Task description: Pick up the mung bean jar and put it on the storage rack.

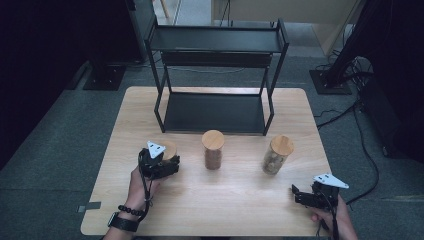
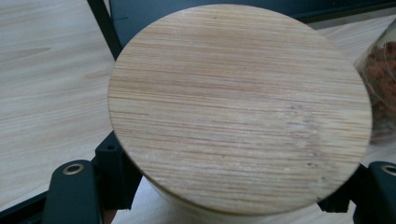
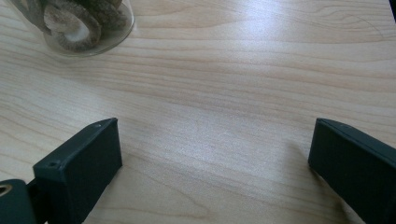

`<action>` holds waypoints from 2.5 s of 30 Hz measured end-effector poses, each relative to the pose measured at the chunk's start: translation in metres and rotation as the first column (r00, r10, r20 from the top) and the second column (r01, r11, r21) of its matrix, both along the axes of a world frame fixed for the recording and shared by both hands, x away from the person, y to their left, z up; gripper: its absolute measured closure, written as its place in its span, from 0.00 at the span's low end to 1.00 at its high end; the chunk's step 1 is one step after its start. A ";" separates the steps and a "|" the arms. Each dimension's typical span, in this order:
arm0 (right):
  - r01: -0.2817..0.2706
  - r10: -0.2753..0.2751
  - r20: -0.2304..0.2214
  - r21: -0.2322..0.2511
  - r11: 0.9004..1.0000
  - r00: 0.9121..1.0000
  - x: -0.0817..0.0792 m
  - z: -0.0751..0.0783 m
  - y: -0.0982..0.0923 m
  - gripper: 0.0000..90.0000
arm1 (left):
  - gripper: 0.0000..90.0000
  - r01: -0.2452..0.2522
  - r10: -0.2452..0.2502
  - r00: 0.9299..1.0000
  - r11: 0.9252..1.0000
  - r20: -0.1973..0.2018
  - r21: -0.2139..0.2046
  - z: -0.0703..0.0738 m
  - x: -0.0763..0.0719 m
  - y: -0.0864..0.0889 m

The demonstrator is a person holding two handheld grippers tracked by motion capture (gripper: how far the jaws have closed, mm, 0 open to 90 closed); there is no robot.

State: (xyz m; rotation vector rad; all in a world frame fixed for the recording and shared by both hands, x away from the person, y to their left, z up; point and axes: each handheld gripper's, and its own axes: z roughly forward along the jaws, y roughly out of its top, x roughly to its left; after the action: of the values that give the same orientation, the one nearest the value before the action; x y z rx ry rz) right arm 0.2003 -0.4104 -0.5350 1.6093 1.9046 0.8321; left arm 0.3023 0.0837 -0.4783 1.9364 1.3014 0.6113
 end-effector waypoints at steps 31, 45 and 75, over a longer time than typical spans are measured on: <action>-0.006 0.006 0.004 -0.005 1.000 1.000 -0.001 0.000 0.001 0.03 | 0.28 -0.005 0.004 1.000 0.999 -0.011 -0.033 0.010 0.044 -0.029; -0.011 0.011 0.003 -0.004 1.000 1.000 0.000 0.000 0.001 0.03 | 0.28 -0.021 0.020 0.999 0.999 -0.026 -0.030 0.008 0.068 -0.037; -0.026 0.026 -0.003 0.007 1.000 1.000 0.000 0.000 0.001 0.03 | 0.28 -0.058 0.058 0.998 0.998 -0.027 0.002 0.008 0.109 -0.048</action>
State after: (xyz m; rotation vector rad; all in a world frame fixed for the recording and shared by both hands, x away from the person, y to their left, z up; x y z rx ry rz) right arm 0.2004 -0.4099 -0.5350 1.5942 1.9311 0.8487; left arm 0.4113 0.0358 -0.4707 1.9195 1.3783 0.6161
